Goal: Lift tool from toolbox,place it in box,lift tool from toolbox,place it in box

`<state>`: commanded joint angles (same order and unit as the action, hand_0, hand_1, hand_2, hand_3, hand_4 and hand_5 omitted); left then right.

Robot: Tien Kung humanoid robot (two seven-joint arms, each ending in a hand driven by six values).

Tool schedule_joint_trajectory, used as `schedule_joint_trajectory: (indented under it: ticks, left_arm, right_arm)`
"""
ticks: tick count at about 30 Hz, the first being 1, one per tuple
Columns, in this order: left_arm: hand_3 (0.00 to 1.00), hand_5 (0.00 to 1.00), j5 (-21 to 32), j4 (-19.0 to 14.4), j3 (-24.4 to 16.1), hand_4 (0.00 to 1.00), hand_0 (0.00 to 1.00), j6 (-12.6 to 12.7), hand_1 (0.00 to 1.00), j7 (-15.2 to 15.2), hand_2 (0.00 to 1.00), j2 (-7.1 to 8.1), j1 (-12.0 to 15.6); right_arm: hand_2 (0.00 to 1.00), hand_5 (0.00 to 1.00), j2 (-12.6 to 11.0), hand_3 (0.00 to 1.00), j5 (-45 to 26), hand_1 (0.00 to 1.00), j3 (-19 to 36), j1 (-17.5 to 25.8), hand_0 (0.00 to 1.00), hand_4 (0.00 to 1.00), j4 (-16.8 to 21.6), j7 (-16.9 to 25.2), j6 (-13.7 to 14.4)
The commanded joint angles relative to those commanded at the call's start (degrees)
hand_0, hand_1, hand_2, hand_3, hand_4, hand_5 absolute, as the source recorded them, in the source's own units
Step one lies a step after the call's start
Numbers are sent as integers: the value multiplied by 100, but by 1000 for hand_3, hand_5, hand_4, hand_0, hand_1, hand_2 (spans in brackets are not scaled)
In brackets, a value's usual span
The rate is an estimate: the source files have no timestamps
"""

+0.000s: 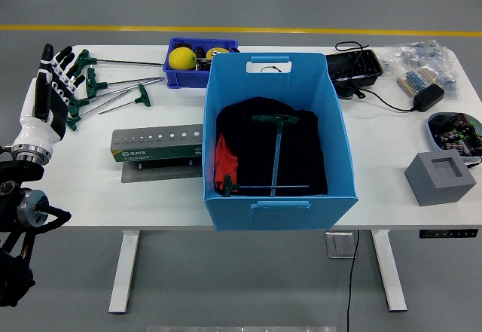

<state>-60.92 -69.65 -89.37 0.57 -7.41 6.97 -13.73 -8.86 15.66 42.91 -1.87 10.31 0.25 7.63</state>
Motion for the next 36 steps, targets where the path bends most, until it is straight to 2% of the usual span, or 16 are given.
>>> schedule_joint_trajectory:
  ticks: [8, 16, 36]
  left_arm:
    - [892, 998, 0, -169, -118, 929, 897, -180, 953, 219, 998, -87, 127]
    - [894, 998, 26, -371, -157, 928, 899, -206, 957, 285, 998, -188, 218]
    - [894, 998, -14, -406, -188, 935, 899, -212, 955, 304, 998, -207, 295]
  right_arm:
    - [784, 765, -4, 670, -10, 749, -13, -5, 743, 902, 0, 4, -8]
    - [785, 771, -21, 669, -54, 748, -79, -20, 743, 901, 0, 28, -25]
    - [783, 772, -36, 668, -92, 748, -109, -63, 742, 899, 0, 60, -24]
